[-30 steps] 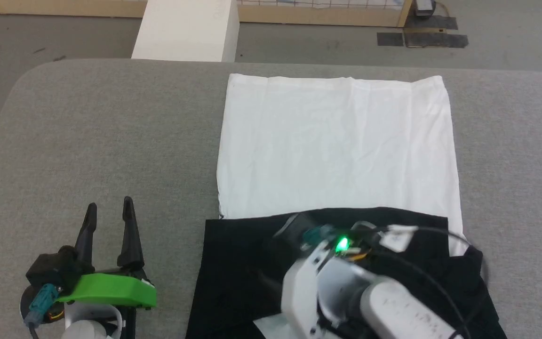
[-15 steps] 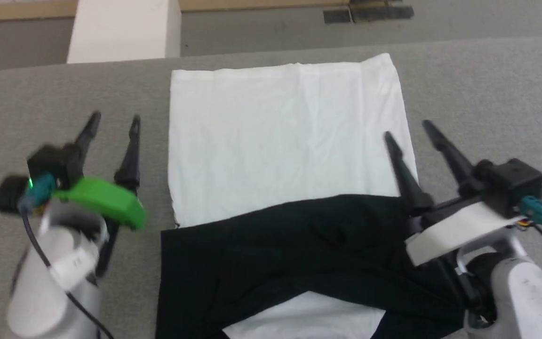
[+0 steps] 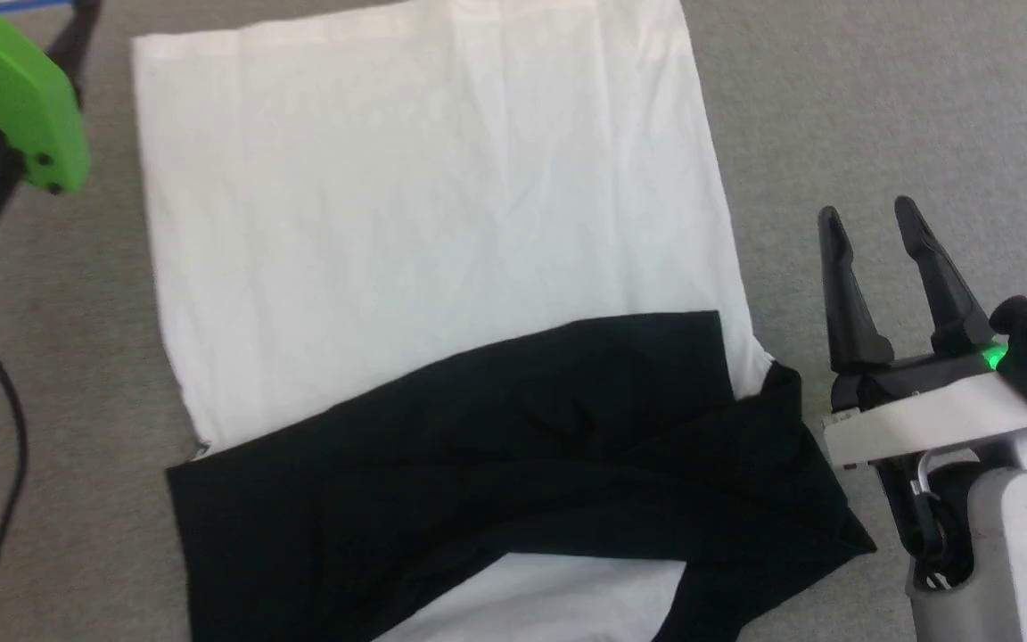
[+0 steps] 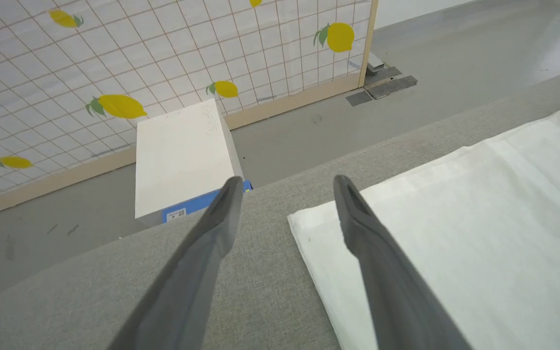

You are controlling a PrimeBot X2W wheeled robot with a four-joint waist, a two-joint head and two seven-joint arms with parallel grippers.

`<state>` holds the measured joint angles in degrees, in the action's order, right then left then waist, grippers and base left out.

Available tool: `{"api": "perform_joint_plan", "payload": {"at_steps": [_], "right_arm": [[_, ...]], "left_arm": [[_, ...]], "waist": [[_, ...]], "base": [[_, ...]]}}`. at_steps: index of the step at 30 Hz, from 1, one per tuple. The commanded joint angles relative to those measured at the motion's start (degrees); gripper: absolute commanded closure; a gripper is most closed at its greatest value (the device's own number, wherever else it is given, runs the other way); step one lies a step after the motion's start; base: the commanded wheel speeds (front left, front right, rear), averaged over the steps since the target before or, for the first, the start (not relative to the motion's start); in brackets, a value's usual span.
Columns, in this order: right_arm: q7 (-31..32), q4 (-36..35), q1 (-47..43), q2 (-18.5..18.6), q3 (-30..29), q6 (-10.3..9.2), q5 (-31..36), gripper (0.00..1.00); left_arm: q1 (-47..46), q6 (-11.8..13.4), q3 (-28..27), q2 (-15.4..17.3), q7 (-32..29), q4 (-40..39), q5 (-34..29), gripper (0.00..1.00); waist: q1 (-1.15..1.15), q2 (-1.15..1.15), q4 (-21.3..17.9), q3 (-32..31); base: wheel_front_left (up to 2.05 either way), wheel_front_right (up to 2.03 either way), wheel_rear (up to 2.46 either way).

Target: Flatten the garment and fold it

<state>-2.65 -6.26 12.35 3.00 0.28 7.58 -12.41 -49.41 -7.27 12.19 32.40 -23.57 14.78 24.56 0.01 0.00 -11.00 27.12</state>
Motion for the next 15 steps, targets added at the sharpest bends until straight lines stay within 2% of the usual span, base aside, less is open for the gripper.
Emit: {"api": "perform_joint_plan", "payload": {"at_steps": [1,6,15], "right_arm": [[-1.0,0.5,1.3,-0.1,0.3,-0.09,-1.0,0.0],[-3.0,2.1,2.2,-0.1,2.0,-0.09,-2.6,0.0],[-4.6,3.5,2.9,-0.1,3.8,-0.09,-3.7,0.0]], "left_arm": [[-1.9,-0.2,-0.1,1.4,-2.6,1.0,1.1,0.0],[-5.3,1.2,-1.0,3.9,-12.9,2.7,3.1,0.0],[-4.9,9.2,-2.1,7.3,-28.6,1.3,3.2,0.0]], "waist": [[-0.01,0.0,-7.3,7.5],[-0.01,0.0,-9.4,9.6],[-0.01,0.0,-10.8,10.9]], "base": [[0.0,0.0,0.0],[0.0,0.0,0.0],[0.0,0.0,0.0]]}}
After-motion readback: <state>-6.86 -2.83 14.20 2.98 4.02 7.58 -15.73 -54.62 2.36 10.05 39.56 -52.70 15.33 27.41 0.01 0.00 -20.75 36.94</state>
